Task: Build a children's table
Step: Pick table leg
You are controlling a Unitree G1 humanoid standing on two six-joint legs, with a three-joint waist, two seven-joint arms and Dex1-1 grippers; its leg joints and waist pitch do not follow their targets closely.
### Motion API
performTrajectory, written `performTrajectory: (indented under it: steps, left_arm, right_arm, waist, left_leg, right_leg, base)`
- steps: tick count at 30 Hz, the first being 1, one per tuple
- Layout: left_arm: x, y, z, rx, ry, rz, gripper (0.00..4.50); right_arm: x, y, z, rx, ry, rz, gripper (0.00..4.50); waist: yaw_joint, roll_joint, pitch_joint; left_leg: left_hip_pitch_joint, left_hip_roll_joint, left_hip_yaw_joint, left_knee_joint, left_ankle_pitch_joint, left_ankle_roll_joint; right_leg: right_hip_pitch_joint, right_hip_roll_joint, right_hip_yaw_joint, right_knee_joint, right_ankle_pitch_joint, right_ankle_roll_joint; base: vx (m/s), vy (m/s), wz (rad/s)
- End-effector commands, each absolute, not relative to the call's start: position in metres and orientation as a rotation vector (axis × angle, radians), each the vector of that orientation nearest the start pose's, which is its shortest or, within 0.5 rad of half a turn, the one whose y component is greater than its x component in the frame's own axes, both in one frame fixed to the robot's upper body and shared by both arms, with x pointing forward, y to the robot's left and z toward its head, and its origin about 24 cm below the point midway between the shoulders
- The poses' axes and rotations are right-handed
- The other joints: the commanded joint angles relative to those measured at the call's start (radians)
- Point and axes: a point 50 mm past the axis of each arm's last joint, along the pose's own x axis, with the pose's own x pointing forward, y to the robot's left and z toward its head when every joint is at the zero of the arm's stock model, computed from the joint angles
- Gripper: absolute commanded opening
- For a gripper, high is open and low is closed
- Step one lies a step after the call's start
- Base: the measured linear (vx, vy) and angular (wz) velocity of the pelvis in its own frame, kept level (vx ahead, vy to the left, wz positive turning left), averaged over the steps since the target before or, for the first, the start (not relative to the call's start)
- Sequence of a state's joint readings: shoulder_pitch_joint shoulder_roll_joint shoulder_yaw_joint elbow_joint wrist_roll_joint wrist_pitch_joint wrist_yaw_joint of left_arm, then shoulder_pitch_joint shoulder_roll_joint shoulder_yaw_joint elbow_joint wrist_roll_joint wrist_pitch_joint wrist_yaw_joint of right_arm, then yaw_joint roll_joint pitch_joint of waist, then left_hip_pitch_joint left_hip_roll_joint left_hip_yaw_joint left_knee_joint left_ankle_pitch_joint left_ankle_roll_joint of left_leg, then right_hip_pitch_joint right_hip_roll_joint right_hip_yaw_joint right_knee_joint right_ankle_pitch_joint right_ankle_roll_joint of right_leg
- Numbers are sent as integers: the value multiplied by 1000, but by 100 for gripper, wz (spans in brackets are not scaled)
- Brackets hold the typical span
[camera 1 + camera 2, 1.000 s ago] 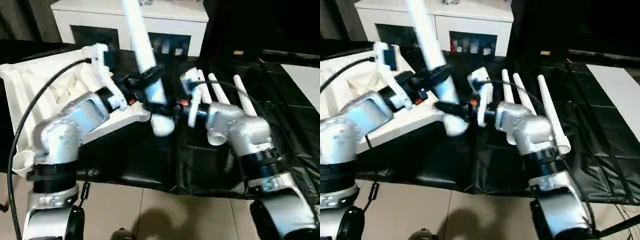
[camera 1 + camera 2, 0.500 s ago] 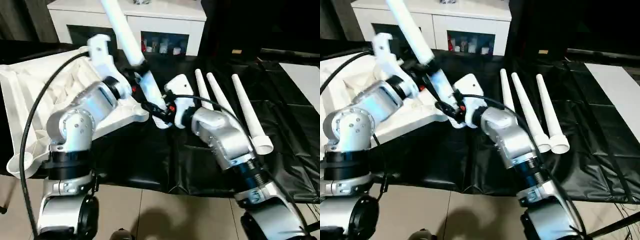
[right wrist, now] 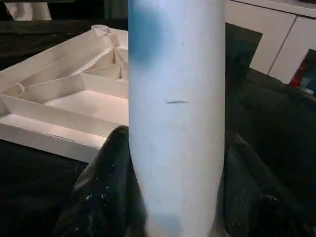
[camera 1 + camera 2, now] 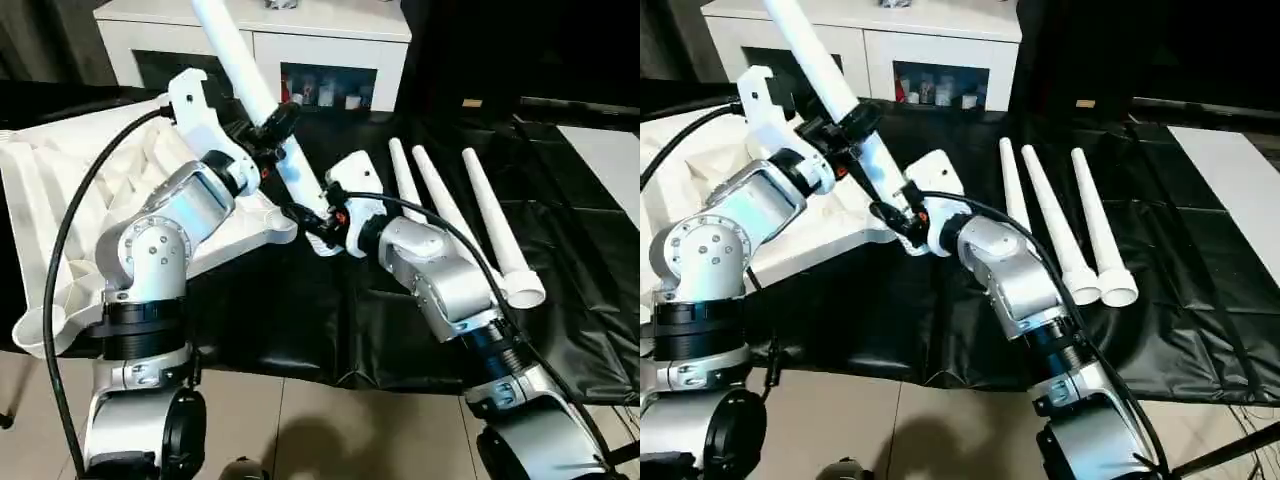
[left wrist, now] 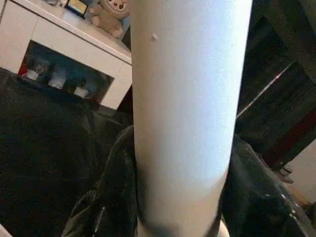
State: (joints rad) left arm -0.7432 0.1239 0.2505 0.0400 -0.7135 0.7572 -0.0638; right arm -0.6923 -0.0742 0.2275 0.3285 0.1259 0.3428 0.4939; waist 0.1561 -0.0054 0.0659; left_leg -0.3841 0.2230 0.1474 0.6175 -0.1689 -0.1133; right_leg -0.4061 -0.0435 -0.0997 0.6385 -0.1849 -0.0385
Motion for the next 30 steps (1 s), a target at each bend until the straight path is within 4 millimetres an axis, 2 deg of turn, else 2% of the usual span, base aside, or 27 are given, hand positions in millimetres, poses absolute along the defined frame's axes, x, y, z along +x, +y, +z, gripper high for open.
performTrajectory:
  steps: [1, 3, 5, 6, 7, 9, 10, 13, 14, 19, 20, 30]
  left_arm:
    - [346, 130, 209, -543, -3, -465, 186]
    - [342, 128, 213, -516, -5, -535, 183]
    - [338, 126, 214, -479, 4, -604, 183]
    - [337, 126, 214, -474, 6, -612, 183]
    - [335, 125, 214, -455, 13, -646, 183]
    - [331, 124, 213, -411, 31, -710, 183]
    - [328, 124, 213, -373, 45, -765, 183]
    - [322, 125, 217, -323, 46, -854, 183]
    - [321, 125, 219, -313, 45, -875, 183]
    - [316, 128, 224, -270, 51, -967, 183]
    - [316, 130, 227, -278, 48, -986, 183]
    - [310, 131, 242, -416, -20, -1098, 183]
  right_arm:
    - [348, -50, 134, -156, 28, 795, 190]
    - [346, -50, 141, 16, 50, 868, 246]
    - [345, -53, 146, 79, 70, 930, 260]
    - [345, -53, 146, 83, 72, 939, 271]
    - [344, -55, 148, 93, 82, 976, 271]
    - [341, -59, 150, 93, 113, 1064, 305]
    - [338, -64, 151, 81, 139, 1140, 305]
    - [334, -73, 155, 115, 196, 1247, 312]
    - [335, -75, 155, 125, 211, 1257, 315]
    - [335, -82, 156, 141, 275, 1307, 317]
    - [335, -84, 156, 140, 304, 1331, 317]
    - [328, -78, 154, 140, 370, 1424, 317]
  waist:
    - [-3, 20, -83]
    - [-4, 18, -83]
    - [-7, 20, -83]
    - [-6, 19, -85]
    - [-6, 20, -83]
    - [-5, 21, -83]
    - [-6, 18, -83]
    - [-2, 19, -82]
    - [-2, 16, -82]
    - [-3, 17, -81]
    - [-3, 15, -81]
    - [9, 13, -83]
  left_leg:
    - [14, 10, 0, -74, -202, -40]
    - [15, 11, 0, -74, -204, -38]
    - [14, 11, -2, -75, -205, -30]
    - [18, 11, -1, -74, -207, -24]
    - [16, 11, -1, -75, -203, -24]
    - [16, 12, -1, -74, -199, -24]
    - [14, 11, 0, -75, -196, -24]
    - [13, 9, 2, -72, -187, -16]
    - [13, 9, 2, -73, -186, -14]
    - [15, 9, 2, -71, -192, -19]
    - [15, 10, 3, -71, -193, -19]
    - [13, 11, 4, -69, -178, -21]
  right_leg:
    - [60, -90, 62, -78, -160, -96]
    - [61, -90, 62, -77, -161, -98]
    - [61, -89, 62, -75, -156, -102]
    - [61, -91, 62, -74, -154, -105]
    - [60, -88, 62, -76, -149, -111]
    - [61, -88, 62, -74, -140, -117]
    - [63, -88, 61, -74, -141, -120]
    - [64, -88, 62, -77, -155, -116]
    - [66, -89, 62, -77, -161, -116]
    - [60, -89, 60, -79, -207, -124]
    - [61, -89, 60, -80, -211, -122]
    - [60, -89, 60, -78, -206, -128]
  base:
    - [0, 0, 0]
    - [0, 0, 0]
    - [0, 0, 0]
    - [0, 0, 0]
    - [0, 0, 0]
    - [0, 0, 0]
    - [0, 0, 0]
    - [0, 0, 0]
    - [0, 0, 0]
    - [0, 0, 0]
    - [0, 0, 0]
    - [0, 0, 0]
